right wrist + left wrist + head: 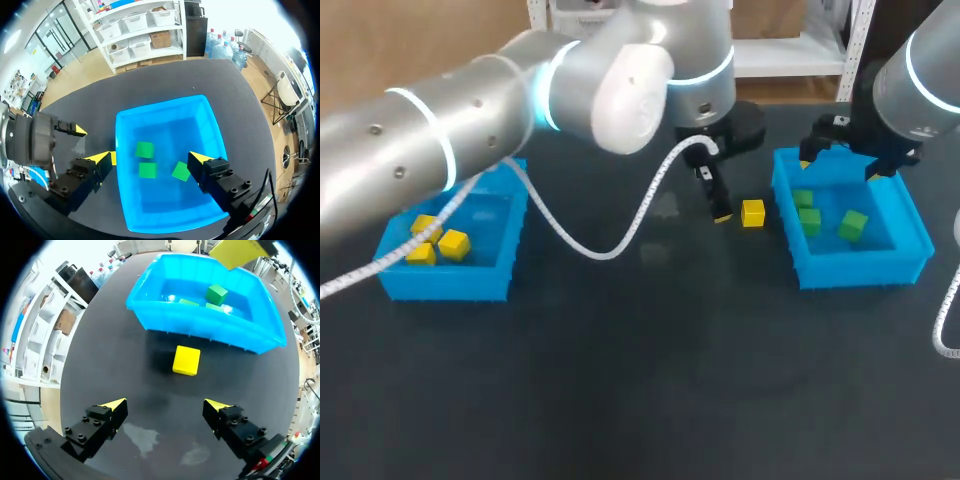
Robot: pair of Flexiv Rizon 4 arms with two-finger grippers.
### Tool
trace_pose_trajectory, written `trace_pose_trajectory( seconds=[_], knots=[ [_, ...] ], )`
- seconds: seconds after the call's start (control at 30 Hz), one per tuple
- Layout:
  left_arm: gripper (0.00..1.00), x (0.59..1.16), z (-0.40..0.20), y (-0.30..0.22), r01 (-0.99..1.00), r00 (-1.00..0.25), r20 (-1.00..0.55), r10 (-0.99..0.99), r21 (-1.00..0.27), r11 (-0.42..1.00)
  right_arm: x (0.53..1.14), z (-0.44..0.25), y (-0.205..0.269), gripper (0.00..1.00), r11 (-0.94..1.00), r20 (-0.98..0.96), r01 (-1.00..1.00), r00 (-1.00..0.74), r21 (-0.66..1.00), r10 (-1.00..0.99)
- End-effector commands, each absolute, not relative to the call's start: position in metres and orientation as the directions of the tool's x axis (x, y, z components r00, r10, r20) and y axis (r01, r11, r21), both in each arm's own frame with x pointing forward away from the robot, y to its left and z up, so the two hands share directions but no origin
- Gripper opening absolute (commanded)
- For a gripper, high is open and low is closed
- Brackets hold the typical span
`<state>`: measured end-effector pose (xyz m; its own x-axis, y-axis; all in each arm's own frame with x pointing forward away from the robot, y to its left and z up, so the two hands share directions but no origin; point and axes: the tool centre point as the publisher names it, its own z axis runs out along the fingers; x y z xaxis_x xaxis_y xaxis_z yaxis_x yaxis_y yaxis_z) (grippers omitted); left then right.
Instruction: Put the green cubes in the right bin and the yellow cubes in the left bin.
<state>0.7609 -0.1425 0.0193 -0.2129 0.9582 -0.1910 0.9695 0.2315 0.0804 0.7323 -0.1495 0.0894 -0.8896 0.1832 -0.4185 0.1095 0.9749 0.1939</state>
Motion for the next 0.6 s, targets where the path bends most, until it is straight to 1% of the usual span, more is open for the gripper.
trace_pose_trajectory(
  seconds=[0.03, 0.37, 0.6],
  knots=[
    [1.00, 0.770, 0.016, -0.155, 0.972, -0.216, -0.107, 0.971, 0.067, 0.223, 0.730, 0.089, -0.150, 1.00, 0.975, -0.425, 0.111, -0.886, 0.193, 0.185],
    [1.00, 0.763, 0.014, -0.171, 0.979, -0.190, -0.130, 0.973, 0.047, 0.197, 0.730, 0.089, -0.150, 1.00, 0.975, -0.425, 0.111, -0.886, 0.193, 0.185],
    [1.00, 0.763, 0.013, -0.175, 0.974, -0.205, -0.174, 0.963, 0.061, 0.218, 0.730, 0.089, -0.150, 1.00, 0.975, -0.425, 0.111, -0.886, 0.193, 0.185]
  ],
)
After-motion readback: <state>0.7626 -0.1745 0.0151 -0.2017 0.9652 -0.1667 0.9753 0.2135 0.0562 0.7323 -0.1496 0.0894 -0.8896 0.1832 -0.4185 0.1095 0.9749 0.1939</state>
